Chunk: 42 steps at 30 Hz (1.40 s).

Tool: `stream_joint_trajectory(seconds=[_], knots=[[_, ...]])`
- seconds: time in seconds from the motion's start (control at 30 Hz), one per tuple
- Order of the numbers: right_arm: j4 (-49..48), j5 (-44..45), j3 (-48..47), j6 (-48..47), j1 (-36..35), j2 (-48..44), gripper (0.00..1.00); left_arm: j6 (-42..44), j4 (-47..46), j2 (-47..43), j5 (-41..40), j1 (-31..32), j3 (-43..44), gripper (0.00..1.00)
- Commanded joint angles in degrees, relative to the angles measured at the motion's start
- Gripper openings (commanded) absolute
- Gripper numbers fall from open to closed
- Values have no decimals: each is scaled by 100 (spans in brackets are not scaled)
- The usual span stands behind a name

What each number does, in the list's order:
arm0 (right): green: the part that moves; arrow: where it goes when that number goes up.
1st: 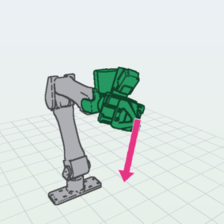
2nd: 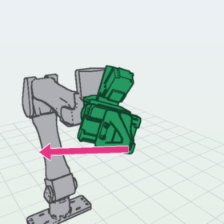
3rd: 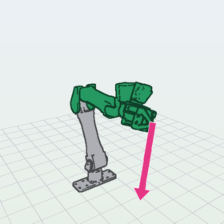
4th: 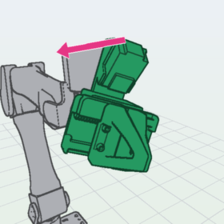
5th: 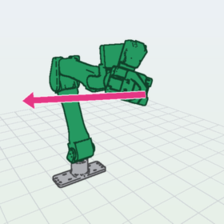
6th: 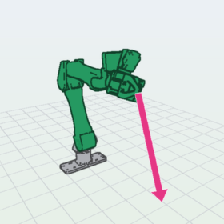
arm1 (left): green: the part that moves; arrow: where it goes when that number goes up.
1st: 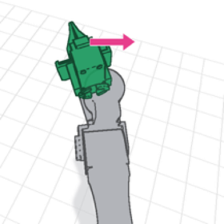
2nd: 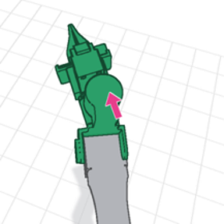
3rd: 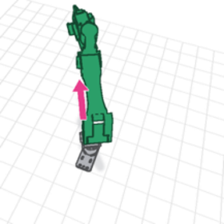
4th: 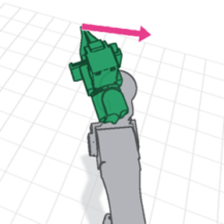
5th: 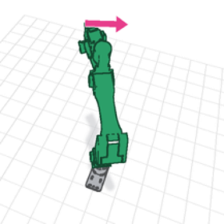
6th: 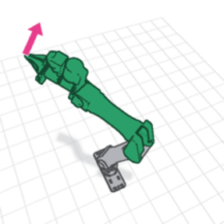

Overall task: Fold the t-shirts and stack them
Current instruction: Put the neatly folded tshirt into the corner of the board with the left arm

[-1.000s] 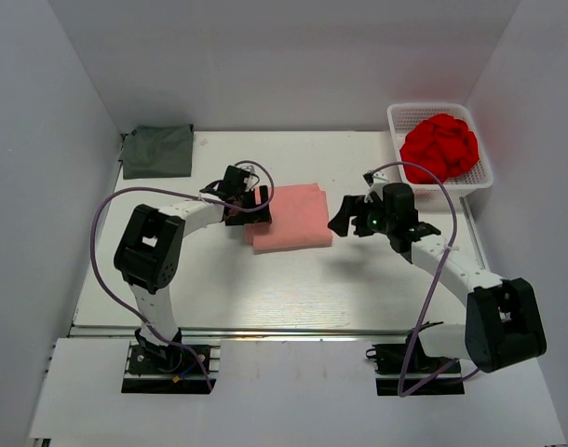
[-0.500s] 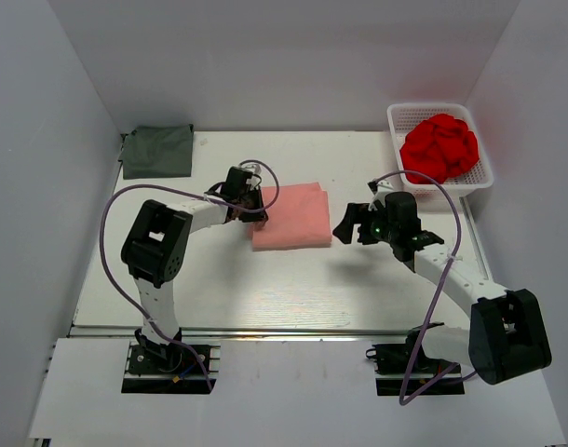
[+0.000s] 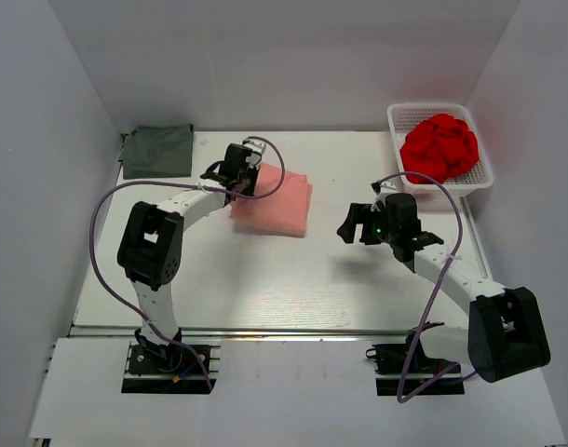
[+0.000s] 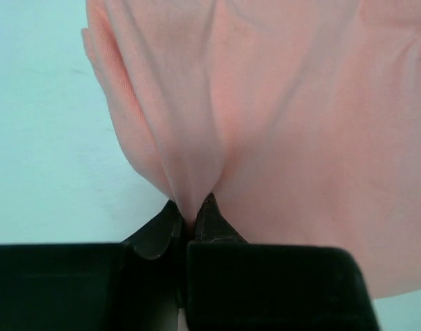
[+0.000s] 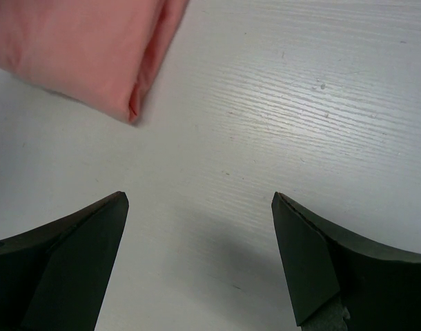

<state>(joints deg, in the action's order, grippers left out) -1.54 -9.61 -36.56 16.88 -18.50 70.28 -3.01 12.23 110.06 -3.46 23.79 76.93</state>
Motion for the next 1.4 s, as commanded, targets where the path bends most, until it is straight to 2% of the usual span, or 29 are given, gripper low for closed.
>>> stream_joint_trajectory(seconds=[0.0, 0.2, 0.43, 0.63, 0.97, 1.37], knots=[[-241, 99, 26, -27, -4, 117, 90, 923, 262, -617, -1156, -137, 515, 0], [-250, 90, -62, -27, 4, 275, 90, 2073, 377, -548, -1472, -436, 1148, 0], [-241, 187, -282, -19, -4, 503, 90, 2840, 324, -328, -1648, -946, 1790, 0], [-171, 64, -694, -27, -4, 986, 90, 3639, -300, 50, -1789, -1341, 2080, 0], [-206, -428, -1125, 148, -13, 1690, 90, 3834, -98, 1306, -1939, -1983, 3881, 0], [-356, -656, -1442, 219, -13, 1998, 90, 3571, -222, 1896, -1509, -2721, 4646, 0]])
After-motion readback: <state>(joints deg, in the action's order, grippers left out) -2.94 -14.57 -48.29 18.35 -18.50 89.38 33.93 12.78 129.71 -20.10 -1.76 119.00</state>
